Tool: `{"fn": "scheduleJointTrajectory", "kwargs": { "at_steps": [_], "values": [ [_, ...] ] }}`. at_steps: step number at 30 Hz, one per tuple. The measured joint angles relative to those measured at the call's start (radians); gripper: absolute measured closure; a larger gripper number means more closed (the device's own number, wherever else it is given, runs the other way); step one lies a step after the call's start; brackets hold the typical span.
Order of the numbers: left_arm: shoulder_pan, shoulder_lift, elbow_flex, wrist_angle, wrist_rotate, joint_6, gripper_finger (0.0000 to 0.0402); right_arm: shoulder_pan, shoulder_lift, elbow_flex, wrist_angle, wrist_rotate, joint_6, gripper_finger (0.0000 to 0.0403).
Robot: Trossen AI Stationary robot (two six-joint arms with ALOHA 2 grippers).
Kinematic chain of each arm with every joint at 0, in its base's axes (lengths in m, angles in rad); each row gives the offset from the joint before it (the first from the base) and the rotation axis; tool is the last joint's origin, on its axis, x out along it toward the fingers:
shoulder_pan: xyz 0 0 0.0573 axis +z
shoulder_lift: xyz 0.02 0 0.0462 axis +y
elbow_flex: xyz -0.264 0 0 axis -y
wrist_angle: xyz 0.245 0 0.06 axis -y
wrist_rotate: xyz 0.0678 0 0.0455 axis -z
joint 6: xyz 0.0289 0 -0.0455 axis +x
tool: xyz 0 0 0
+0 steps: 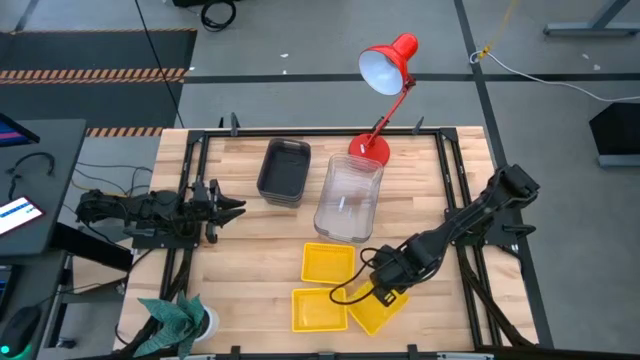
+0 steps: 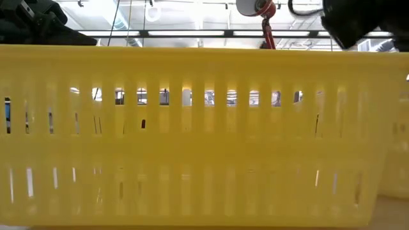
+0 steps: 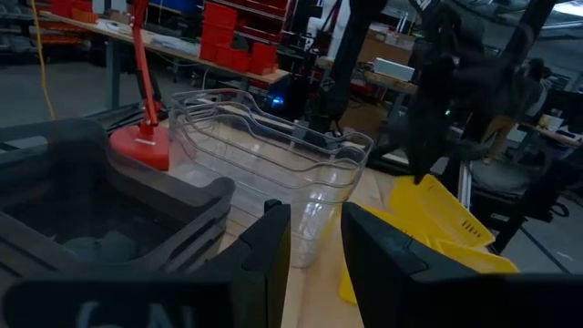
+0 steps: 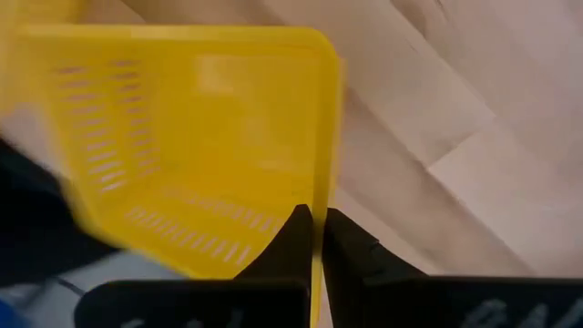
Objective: Stack baskets by color
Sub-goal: Stack the right yellow bin on the top yellow bin
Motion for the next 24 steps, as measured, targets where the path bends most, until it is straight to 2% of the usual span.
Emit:
{"fn": "scheduleJointTrajectory", "kwargs": {
  "at_steps": [4,8,17,24],
  "values": [
    [0.0,0.0,0.0,0.0,0.0,0.0,0.0294,0.011,-0.047,0.034,0.002,0.06,0.111,0.0391],
    [0.0,0.0,0.0,0.0,0.0,0.001,0.0294,0.038,-0.071,0.037,-0.014,0.068,0.192,0.0392],
    [0.0,0.0,0.0,0.0,0.0,0.003,0.0294,0.068,-0.069,0.0,-0.063,0.124,0.334,0.0392],
    [0.0,0.0,0.001,0.0,0.0,0.003,0.0294,0.068,0.01,-0.03,-0.059,0.044,0.352,0.0392]
  ]
}}
